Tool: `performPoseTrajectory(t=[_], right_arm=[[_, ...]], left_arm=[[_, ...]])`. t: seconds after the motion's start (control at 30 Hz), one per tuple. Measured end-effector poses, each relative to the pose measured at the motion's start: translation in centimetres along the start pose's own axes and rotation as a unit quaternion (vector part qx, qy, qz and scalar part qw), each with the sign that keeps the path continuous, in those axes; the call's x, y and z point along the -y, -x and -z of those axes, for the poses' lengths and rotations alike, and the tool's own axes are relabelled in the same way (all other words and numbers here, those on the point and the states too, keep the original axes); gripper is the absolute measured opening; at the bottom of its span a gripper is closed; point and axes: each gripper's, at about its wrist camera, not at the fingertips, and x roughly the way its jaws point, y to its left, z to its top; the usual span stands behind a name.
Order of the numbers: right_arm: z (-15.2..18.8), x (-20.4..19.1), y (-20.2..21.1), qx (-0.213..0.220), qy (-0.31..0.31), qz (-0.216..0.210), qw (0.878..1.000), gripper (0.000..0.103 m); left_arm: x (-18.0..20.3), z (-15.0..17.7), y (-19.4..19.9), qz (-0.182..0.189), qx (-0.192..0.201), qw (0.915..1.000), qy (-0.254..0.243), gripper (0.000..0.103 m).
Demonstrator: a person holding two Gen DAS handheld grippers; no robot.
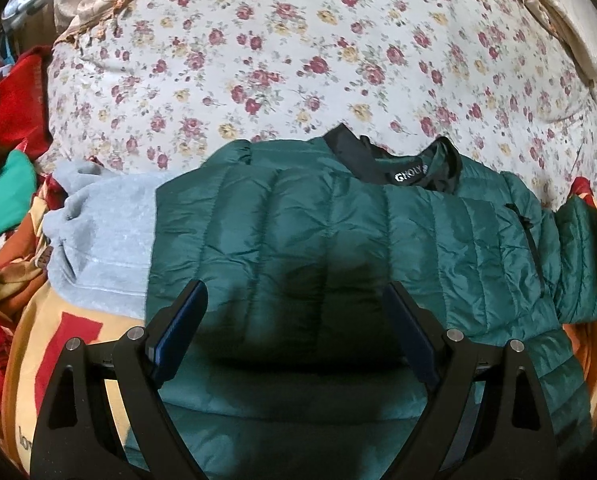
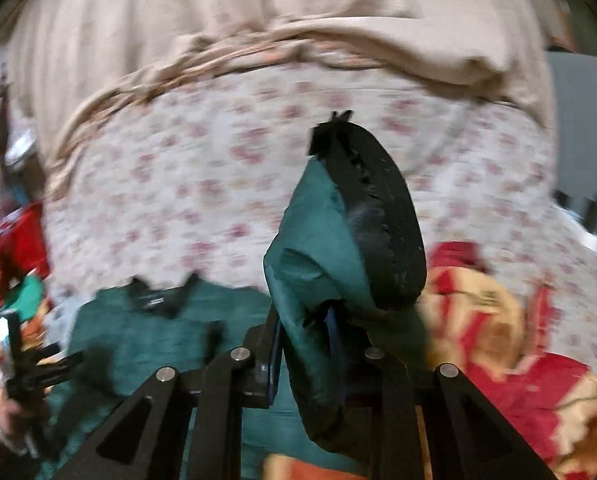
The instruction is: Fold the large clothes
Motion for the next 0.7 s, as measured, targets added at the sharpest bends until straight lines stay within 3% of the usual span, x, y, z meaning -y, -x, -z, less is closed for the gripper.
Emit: performPoseTrajectory(t=[0.2,0.4,0.47,0.6,0.7], right_arm=[[0.3,-9.7,-5.1,-0.033,0.035,-0.088,0.995,0.02],[2.8,-18.2,-12.0,-0.089,0.052,-0.158,0.982,0.02],[4.3,-21.0,-14.7,-0.119,0.056,-0.181,0.975,0.012],[7.2,-23.9,-18.2,-0.153,0.064,-0.173,0.971,0.011],[8.1,-24.6,-19.0,-0.179,0.056,-0.178,0.966,0.011]], left_arm=[[-2.0,-0.5,0.6,0.002,0.003,0.9999,0.016,0.089],[-4.0,-0.8,1.0,0.009,0.006,0.9995,0.031,0.089],[-4.5,-0.9,1.0,0.011,0.006,0.9993,0.034,0.089],[-5.5,-0.8,0.8,0.018,0.003,0.9988,0.046,0.089],[-5.9,-0.7,0.8,0.043,0.003,0.9971,0.062,0.089]])
